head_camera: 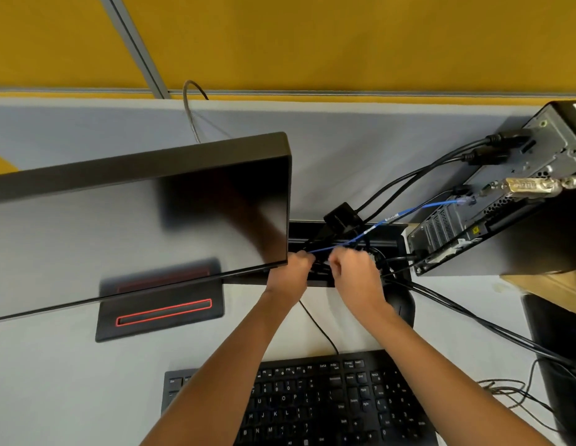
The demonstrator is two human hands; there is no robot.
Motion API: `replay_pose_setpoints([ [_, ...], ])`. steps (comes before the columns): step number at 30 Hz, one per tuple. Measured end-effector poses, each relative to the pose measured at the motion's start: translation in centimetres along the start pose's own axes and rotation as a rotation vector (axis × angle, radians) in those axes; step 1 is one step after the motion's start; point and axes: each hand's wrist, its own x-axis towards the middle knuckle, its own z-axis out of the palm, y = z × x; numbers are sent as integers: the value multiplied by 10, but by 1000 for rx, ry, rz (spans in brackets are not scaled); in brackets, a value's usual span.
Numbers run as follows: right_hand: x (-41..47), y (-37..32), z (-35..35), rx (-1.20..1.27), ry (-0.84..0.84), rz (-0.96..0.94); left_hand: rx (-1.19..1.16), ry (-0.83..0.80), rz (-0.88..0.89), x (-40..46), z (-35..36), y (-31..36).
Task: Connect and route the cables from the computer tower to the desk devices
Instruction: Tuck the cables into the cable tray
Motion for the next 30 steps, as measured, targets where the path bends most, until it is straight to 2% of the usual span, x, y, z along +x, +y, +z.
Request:
replay_pose_setpoints([
  [1,0,0,-2,4,75,-127,1,-4,35,1,1,-1],
  [3,6,2,-2,-75,23,-303,-124,-68,60,-1,1,-10],
  [5,15,1,0,-252,-184,-296,-393,-140,-37,-7,0,-20],
  [7,21,-6,-3,-412,-306,-264,-569,-166,-135,-13,-2,-27],
  [9,25,-15,-7,-521,-332,-278,-701,-154,-196,-16,-1,-37],
  [12,26,-30,-10,-739,-297,-394,-863,-164,-171,-19,-7,-52],
  [15,30,-42,-7,-828,-315,-475,-777,-242,-189,-19,-12,-62],
  [17,33,-44,-6,-786,-383,-445,-631,-310,-92,-19,-11,-62],
  [19,38,-42,-10,-703,-403,-411,-585,-315,-67,-16,-8,-59],
  [22,42,-36,-16,-591,-448,-383,-674,-162,-194,-14,0,-53],
  [25,49,-25,-22,-405,-448,-345,-523,20,-199,-15,4,-53],
  [28,52,-19,-24,-295,-426,-345,-273,41,-67,-15,0,-59],
  [30,51,-20,-19,-368,-433,-361,-199,-79,-86,-15,-2,-54],
])
